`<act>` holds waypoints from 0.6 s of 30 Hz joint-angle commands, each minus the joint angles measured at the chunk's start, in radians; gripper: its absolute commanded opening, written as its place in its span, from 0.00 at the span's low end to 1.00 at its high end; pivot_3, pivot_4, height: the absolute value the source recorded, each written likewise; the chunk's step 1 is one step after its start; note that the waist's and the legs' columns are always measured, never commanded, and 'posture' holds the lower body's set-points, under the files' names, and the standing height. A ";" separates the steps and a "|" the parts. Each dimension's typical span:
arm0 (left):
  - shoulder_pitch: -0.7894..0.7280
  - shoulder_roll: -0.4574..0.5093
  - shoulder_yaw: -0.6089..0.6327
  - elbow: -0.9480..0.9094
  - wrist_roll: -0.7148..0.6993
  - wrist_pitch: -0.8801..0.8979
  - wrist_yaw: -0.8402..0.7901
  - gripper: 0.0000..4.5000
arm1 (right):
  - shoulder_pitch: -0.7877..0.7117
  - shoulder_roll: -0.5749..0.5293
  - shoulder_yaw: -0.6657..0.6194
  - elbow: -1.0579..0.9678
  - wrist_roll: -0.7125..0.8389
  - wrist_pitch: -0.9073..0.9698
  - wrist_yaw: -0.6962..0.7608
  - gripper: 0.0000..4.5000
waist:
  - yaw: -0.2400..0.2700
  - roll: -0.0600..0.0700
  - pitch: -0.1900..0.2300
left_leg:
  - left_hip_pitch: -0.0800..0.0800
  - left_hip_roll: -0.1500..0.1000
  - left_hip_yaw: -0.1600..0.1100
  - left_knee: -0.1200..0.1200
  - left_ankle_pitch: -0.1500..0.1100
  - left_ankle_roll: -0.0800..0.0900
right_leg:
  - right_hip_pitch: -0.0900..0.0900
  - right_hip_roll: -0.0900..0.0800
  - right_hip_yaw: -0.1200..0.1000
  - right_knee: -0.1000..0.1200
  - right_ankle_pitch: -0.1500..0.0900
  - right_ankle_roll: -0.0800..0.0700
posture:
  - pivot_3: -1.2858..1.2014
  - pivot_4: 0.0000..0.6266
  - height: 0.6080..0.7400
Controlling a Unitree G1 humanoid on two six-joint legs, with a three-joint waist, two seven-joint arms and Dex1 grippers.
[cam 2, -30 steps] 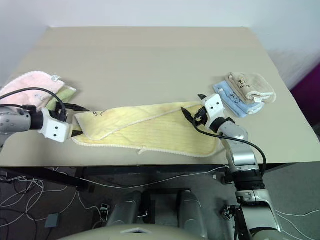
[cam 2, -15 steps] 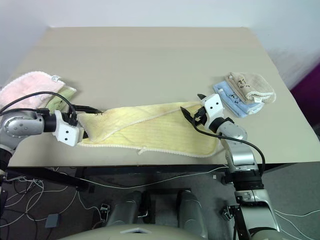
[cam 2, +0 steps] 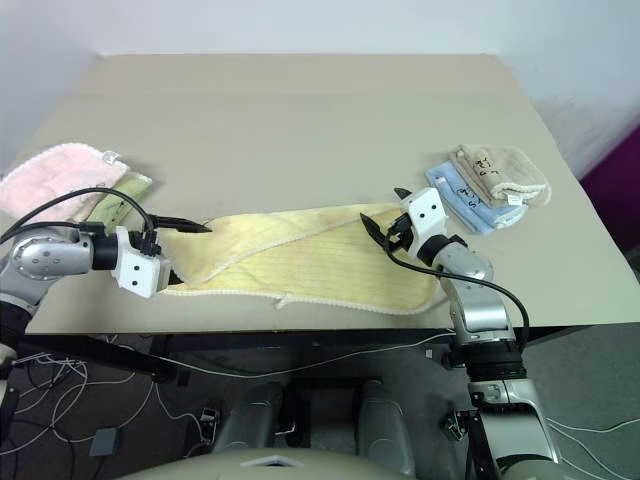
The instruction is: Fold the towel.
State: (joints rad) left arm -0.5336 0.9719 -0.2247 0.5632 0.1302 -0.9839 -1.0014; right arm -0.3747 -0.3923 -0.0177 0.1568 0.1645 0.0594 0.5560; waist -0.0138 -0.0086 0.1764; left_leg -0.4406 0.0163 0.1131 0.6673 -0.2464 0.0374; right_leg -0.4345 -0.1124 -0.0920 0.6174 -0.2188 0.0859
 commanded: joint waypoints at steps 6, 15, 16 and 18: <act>0.047 0.014 0.001 -0.032 -0.063 0.032 -0.047 0.43 | -0.017 -0.006 -0.019 -0.040 0.011 -0.007 0.002 1.00 | 0.001 0.000 0.000 | 0.000 0.000 0.000 0.000 0.000 0.000 | 0.000 0.000 0.000 0.000 0.000 0.000 | 0.52 0.24 1.00; 0.144 -0.022 0.097 -0.132 -0.302 0.302 -0.087 0.00 | -0.018 -0.019 -0.020 -0.051 0.009 -0.002 0.007 1.00 | 0.001 0.000 0.000 | 0.000 0.000 -0.001 0.000 0.000 0.000 | 0.000 0.000 0.000 0.000 0.000 0.000 | 0.52 0.24 1.00; 0.159 -0.023 0.118 -0.143 -0.320 0.347 -0.076 0.00 | -0.016 -0.026 -0.017 -0.059 0.003 0.000 0.009 1.00 | 0.000 0.000 0.000 | 0.000 0.000 -0.001 0.000 0.000 0.000 | 0.000 0.000 0.000 0.001 0.000 0.000 | 0.52 0.24 1.00; 0.181 -0.029 0.155 -0.165 -0.354 0.422 -0.059 0.00 | -0.016 -0.047 -0.010 -0.067 -0.018 -0.003 0.012 1.00 | -0.001 0.000 0.000 | 0.000 0.000 -0.001 0.000 0.000 0.000 | 0.000 0.000 0.000 0.001 0.000 0.000 | 0.52 0.24 1.00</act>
State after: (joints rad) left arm -0.3602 0.9402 -0.1303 0.4351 -0.1714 -0.6218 -1.0784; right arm -0.3754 -0.4170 -0.0171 0.1476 0.1599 0.0621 0.5635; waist -0.0150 -0.0085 0.1765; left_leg -0.4407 0.0164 0.1123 0.6676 -0.2464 0.0374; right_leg -0.4348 -0.1124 -0.0918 0.6182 -0.2191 0.0862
